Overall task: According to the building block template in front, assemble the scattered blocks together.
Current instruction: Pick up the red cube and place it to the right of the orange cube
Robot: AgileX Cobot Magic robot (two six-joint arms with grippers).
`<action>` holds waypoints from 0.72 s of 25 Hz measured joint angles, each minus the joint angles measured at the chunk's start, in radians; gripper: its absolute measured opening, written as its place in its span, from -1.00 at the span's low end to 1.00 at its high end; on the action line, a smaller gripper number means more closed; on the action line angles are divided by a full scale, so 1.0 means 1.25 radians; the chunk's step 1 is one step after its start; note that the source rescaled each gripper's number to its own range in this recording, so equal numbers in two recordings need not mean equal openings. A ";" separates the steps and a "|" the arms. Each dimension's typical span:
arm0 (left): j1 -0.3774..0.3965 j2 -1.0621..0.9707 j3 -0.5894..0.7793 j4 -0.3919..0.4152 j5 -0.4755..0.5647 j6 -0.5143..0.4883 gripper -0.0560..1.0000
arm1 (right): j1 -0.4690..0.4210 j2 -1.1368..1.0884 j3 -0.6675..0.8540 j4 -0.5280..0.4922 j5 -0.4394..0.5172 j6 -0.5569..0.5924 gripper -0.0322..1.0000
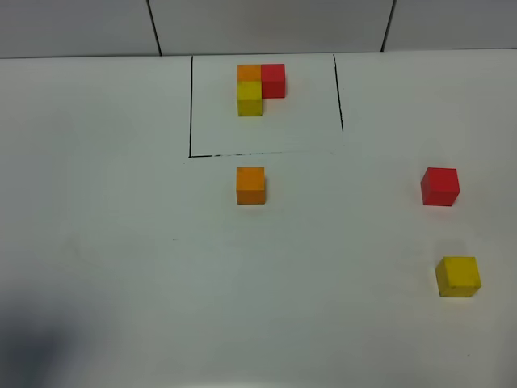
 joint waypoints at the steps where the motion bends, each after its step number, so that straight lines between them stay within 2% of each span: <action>1: 0.000 -0.024 0.018 -0.006 -0.001 0.001 0.84 | 0.000 0.000 0.000 0.000 0.000 0.000 0.58; 8: 0.000 -0.168 0.105 -0.075 0.008 0.054 0.78 | 0.000 0.000 0.000 0.000 0.000 0.000 0.58; 18: 0.000 -0.317 0.143 -0.113 0.120 0.078 0.74 | 0.000 0.000 0.000 0.000 0.000 0.000 0.58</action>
